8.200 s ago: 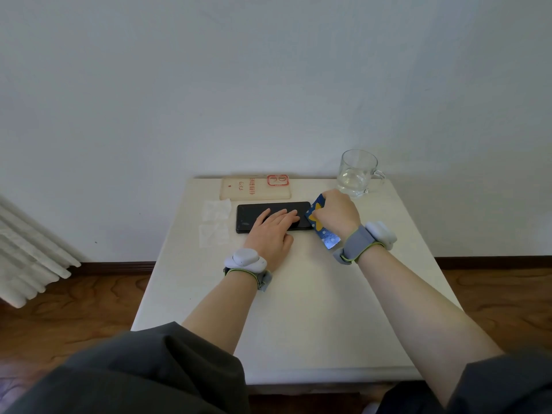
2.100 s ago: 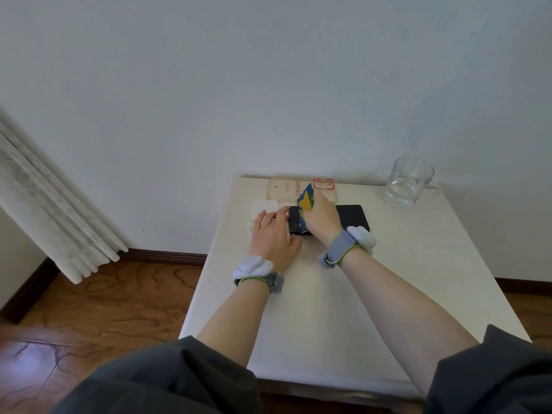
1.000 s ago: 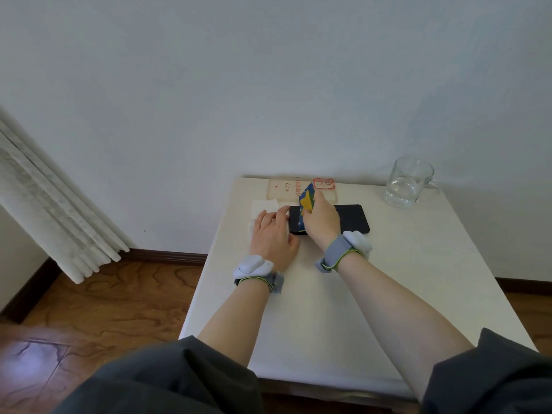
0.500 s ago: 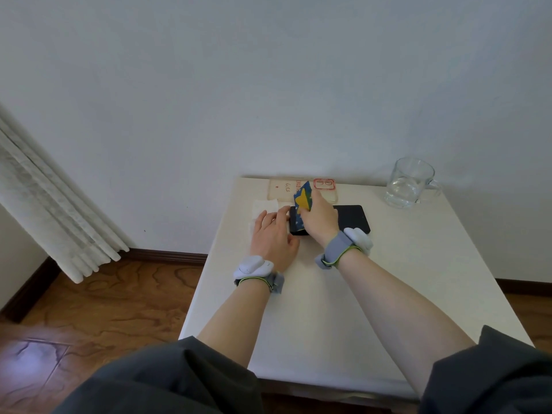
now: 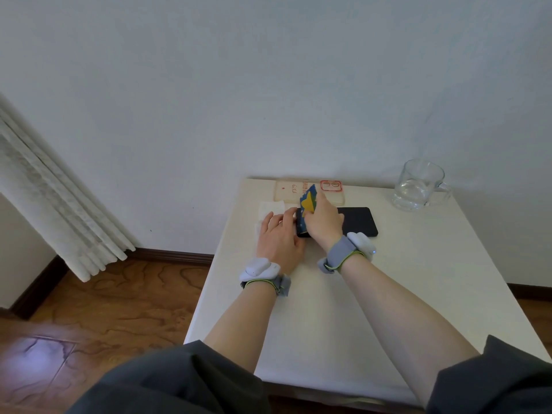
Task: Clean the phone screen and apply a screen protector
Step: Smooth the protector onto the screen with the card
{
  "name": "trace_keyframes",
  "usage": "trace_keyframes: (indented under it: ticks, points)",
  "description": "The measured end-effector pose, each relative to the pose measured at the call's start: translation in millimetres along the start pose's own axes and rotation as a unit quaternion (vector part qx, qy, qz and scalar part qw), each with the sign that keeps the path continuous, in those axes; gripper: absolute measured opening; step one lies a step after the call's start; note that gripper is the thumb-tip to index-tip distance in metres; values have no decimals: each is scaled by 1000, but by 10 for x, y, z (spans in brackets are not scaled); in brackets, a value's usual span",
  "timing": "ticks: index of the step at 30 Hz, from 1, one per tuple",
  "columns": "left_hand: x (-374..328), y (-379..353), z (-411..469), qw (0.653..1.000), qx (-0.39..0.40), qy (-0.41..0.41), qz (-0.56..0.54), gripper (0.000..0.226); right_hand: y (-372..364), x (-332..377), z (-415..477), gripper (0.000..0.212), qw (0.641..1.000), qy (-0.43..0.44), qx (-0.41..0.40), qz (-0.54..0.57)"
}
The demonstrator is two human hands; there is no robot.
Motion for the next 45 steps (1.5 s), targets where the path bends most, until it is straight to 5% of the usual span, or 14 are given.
trace_keyframes:
  ticks: [37, 45]
  points:
    - [-17, 54, -22, 1000, -7, 1, -10, 61, 79, 79, -10, 29, 998, 36, -21, -57]
    - [-7, 59, -15, 1000, -11, 1, -5, 61, 228, -78, 51, 29, 998, 4, -43, 53]
Point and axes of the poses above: each hand's wrist, its own z-axis towards the middle knuckle, its own y-axis out of the back of the hand, x = y × z, the point moved 10 cm from there along z, towards the middle knuckle, and after that the axes turned 1 degree about -x, right-handed, at the moved point
